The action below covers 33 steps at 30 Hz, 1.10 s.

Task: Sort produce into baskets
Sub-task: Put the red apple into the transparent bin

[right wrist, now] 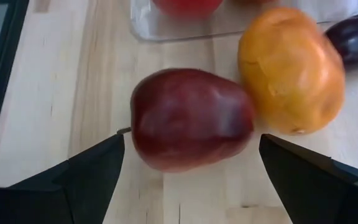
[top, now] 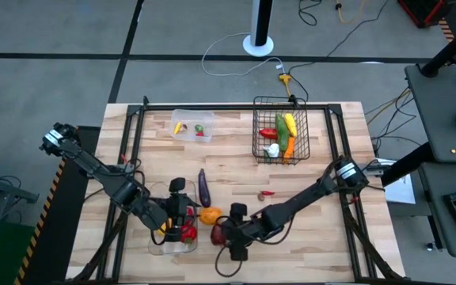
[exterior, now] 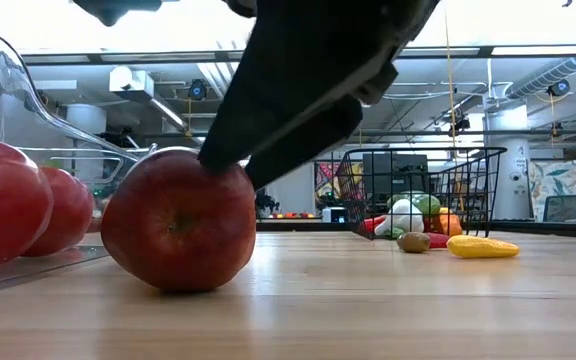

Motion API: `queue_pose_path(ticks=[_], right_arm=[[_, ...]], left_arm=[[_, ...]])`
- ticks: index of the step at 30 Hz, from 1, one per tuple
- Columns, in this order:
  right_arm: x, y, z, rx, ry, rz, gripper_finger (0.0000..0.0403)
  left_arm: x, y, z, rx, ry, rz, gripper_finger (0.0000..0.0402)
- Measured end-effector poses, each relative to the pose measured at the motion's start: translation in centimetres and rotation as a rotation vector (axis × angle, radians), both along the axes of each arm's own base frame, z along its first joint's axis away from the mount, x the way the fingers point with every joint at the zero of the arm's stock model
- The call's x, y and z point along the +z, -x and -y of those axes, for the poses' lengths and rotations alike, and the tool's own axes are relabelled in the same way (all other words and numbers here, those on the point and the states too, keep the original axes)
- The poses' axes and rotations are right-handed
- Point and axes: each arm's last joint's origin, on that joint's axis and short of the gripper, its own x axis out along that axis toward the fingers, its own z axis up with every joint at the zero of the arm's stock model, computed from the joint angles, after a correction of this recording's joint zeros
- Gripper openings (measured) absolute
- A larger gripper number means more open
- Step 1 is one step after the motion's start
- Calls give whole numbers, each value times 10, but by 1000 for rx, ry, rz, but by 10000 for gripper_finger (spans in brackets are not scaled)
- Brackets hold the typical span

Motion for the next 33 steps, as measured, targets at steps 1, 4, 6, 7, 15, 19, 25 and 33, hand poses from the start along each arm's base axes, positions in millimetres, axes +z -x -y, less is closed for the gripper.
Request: queue_pose_path(ticks=[1, 4, 6, 7, 15, 19, 25, 33], right_arm=[[0, -1, 1, -6, -5, 2, 366], [-1, -2, 4, -22, -15, -2, 366], [-2, -3, 5, -22, -13, -4, 366], [-2, -3, 5, -18, -11, -1, 366], [-2, -4, 4, -5, -28, 9, 366], [-11, -9, 5, 10, -41, 7, 366], [-24, -14, 6, 21, -56, 5, 366], [-25, -12, 9, 26, -54, -34, 366]], left_arm=[[0, 0, 0, -3, -5, -1, 113], [0, 0, 0, -6, -8, 2, 113], [0, 0, 0, -6, -8, 2, 113], [0, 0, 0, -6, -8, 2, 113], [0, 0, 0, -3, -3, 4, 113], [0, -1, 0, -1, 2, 5, 113], [1, -1, 0, -1, 4, 8, 113], [0, 0, 1, -9, 9, 1, 113]])
